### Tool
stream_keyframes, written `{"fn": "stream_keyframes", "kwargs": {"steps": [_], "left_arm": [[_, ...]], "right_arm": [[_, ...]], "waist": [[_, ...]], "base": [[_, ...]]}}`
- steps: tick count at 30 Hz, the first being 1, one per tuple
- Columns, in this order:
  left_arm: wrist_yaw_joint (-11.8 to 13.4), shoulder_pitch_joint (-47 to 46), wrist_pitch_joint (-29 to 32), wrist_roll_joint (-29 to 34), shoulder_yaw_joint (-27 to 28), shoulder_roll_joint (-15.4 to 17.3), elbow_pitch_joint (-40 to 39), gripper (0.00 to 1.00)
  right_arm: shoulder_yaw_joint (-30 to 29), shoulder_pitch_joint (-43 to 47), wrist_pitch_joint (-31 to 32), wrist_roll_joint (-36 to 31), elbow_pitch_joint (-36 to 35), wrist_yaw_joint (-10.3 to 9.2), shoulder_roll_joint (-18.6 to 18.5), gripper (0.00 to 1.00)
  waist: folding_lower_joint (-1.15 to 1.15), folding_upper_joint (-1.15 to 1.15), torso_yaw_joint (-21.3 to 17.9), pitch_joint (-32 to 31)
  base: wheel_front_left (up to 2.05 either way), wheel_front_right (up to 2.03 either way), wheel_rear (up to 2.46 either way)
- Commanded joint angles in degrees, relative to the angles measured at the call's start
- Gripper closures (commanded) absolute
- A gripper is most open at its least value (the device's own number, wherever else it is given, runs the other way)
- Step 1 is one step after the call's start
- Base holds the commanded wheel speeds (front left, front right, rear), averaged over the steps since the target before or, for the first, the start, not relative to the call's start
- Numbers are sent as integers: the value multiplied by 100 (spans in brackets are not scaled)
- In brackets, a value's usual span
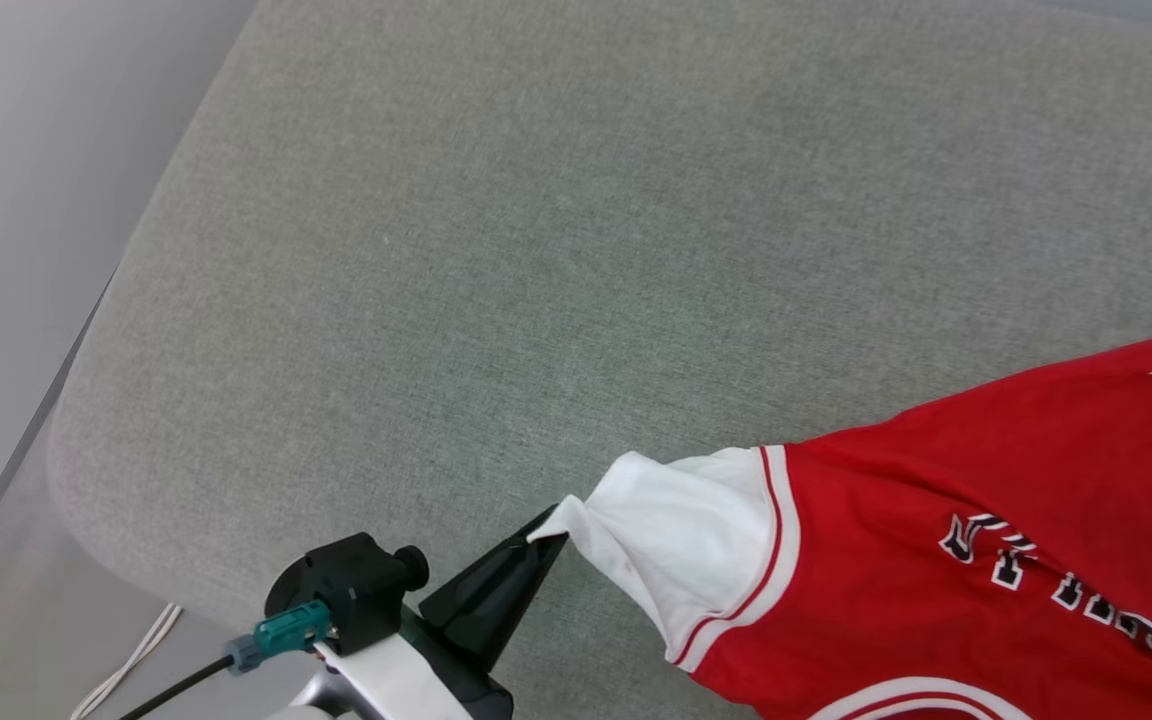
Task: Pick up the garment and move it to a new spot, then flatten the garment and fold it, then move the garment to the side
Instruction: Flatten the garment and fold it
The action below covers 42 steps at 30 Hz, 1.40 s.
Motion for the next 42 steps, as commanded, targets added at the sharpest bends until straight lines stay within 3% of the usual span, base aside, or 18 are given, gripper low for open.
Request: {"fn": "stream_keyframes", "kwargs": {"steps": [1, 11, 23, 27, 35, 37, 42], "left_arm": [[26, -9, -6, 26, 42, 25, 0, 100], [353, 159, 26, 1, 306, 526, -227, 100], [837, -138, 41, 90, 1176, 1653, -1056, 100], [967, -353, 42, 119, 1550, 2010, -1271, 100], [1129, -833, 9, -23, 2387, 2583, -1674, 100], [1185, -1213, -27, -154, 2996, 2853, -1855, 100], [1141, -1828, -87, -180, 3614, 2878, -1996, 100]], "right_arm": [[135, 397, 49, 45, 242, 0, 115, 100], [402, -76, -984, 472, -124, -1, 80, 100], [751, -499, -1408, 1183, -1397, -1, -180, 100], [678, -600, -1510, 1348, -1807, -1, -90, 100], [625, -708, -1656, 1458, -2472, -1, 112, 100], [500, -762, -1636, 1455, -2929, -1, 234, 100], [269, -881, -1570, 1349, -3406, -1, 374, 100]], "waist": [[0, 0, -91, -123], [0, 0, -677, -1007], [0, 0, -1557, -1893], [0, 0, -1848, -2089], [0, 0, -2364, -2311], [0, 0, -2611, -2244], [0, 0, -2735, -1823]], "base": [[0, 0, 0], [0, 0, 0], [0, 0, 0], [0, 0, 0], [0, 0, 0], [0, 0, 0], [0, 0, 0]]}}
